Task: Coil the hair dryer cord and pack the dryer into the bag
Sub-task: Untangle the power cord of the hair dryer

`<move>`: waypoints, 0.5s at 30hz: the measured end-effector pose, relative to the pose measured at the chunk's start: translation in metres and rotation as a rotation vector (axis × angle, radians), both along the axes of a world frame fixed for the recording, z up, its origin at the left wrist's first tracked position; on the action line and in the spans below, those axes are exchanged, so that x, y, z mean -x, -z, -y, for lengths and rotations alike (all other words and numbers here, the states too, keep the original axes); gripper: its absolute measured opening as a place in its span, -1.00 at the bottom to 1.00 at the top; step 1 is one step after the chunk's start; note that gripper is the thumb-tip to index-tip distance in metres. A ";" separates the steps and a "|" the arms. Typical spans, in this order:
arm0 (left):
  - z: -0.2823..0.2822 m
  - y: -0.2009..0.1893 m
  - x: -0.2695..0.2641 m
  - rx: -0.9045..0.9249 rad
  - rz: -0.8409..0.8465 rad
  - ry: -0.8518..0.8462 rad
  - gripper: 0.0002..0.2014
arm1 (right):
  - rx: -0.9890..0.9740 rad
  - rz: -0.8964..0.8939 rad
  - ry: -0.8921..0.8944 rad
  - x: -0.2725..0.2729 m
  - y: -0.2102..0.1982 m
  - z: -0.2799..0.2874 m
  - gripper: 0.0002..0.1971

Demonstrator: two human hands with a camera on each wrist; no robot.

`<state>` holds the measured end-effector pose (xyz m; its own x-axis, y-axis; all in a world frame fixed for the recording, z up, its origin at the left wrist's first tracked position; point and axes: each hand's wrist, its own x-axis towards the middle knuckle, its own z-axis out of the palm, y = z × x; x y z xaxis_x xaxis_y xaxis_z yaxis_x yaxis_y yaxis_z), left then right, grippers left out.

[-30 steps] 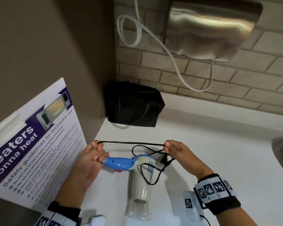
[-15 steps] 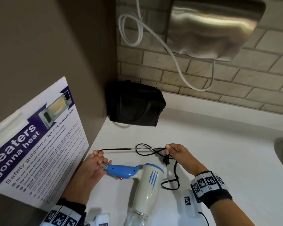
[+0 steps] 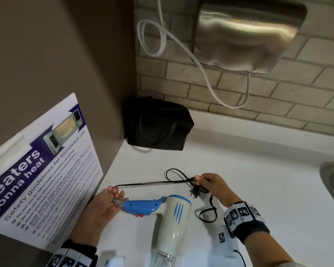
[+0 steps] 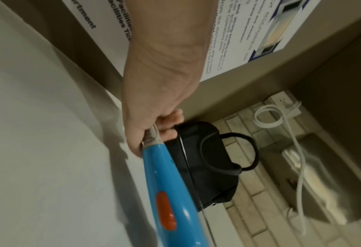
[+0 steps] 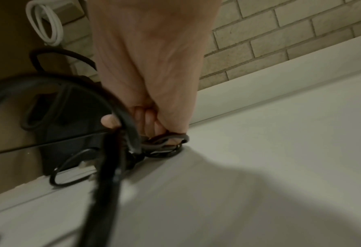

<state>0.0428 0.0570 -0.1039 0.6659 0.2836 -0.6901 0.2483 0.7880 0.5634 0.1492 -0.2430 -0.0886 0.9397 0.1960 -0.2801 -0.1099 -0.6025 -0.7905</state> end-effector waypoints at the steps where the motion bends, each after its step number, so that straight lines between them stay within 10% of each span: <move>1: 0.000 0.001 0.000 -0.031 -0.027 0.021 -0.60 | 0.039 0.006 0.014 -0.001 0.001 0.000 -0.63; 5: -0.005 0.006 0.003 -0.367 -0.208 0.322 -0.79 | 0.131 0.040 -0.036 -0.001 -0.012 -0.003 -0.64; 9: 0.001 0.006 -0.003 -1.209 -0.235 0.734 -0.69 | 0.146 0.123 -0.123 0.005 -0.045 -0.008 -0.73; 15: 0.074 -0.068 -0.014 -1.592 0.498 0.762 -0.61 | 0.083 0.211 -0.268 0.028 -0.095 -0.035 -0.88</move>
<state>0.0568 -0.0168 -0.0359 0.9833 -0.0322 0.1794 -0.1507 -0.6970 0.7011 0.1210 -0.2077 0.0068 0.8970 0.4281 -0.1105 0.2213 -0.6513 -0.7259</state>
